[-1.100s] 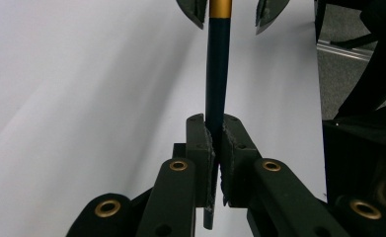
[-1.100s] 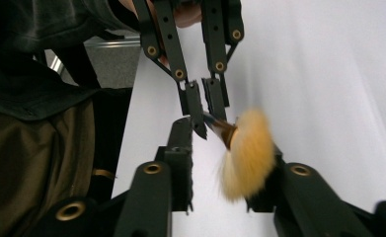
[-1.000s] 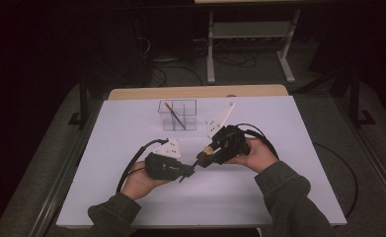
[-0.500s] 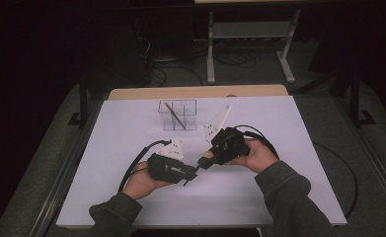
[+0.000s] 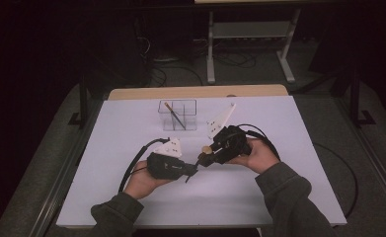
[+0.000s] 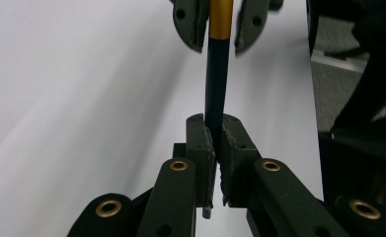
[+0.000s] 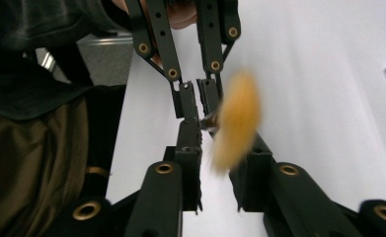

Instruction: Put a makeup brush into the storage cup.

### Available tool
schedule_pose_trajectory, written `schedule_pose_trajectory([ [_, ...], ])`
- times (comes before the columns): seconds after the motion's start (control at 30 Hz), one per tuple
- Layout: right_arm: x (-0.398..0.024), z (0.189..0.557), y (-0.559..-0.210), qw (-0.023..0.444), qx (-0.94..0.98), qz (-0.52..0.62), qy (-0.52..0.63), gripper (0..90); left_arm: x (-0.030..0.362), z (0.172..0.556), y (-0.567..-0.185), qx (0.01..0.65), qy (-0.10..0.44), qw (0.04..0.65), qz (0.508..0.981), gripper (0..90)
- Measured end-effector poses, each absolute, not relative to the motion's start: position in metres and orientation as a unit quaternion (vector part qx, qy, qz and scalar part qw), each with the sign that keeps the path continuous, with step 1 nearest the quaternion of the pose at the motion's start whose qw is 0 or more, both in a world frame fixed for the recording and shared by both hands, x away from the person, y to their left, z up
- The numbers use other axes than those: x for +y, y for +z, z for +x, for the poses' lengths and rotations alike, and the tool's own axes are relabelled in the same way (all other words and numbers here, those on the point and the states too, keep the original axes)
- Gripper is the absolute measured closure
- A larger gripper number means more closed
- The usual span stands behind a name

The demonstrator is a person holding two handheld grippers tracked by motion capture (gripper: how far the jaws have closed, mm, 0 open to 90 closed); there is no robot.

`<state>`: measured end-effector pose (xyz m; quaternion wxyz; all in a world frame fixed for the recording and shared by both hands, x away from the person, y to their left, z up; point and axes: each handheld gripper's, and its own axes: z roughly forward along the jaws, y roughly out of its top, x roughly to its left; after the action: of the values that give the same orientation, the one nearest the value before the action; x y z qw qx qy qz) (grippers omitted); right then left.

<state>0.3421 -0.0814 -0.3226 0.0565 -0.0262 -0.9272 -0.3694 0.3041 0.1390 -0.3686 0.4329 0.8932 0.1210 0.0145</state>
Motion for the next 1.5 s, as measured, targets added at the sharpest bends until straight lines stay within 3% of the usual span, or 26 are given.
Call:
schedule_pose_trajectory([
  [0.27,-0.088,0.347,-0.324,0.048,-0.914,-0.037,-0.402,81.5,0.137,0.308,-0.370,0.139,0.020,0.443,0.886,84.0],
  [0.57,-0.088,0.348,-0.325,0.050,-0.917,-0.027,-0.394,83.2,0.135,0.310,-0.372,0.133,0.009,0.434,0.891,82.9],
  [0.67,-0.087,0.349,-0.325,0.046,-0.920,-0.019,-0.388,83.2,0.134,0.311,-0.372,0.148,0.006,0.432,0.889,71.3],
  [0.83,-0.086,0.348,-0.318,0.041,-0.926,-0.014,-0.374,83.2,0.132,0.310,-0.369,0.141,0.009,0.421,0.896,71.7],
  [1.1,-0.084,0.344,-0.314,0.039,-0.926,-0.010,-0.375,83.3,0.124,0.310,-0.368,0.121,0.014,0.416,0.901,82.8],
  [1.3,-0.084,0.343,-0.314,0.038,-0.922,-0.017,-0.386,82.9,0.126,0.311,-0.367,0.130,0.009,0.425,0.896,84.0],
  [1.5,-0.085,0.345,-0.315,0.030,-0.913,-0.022,-0.407,74.9,0.130,0.312,-0.364,0.139,0.011,0.435,0.889,84.2],
])
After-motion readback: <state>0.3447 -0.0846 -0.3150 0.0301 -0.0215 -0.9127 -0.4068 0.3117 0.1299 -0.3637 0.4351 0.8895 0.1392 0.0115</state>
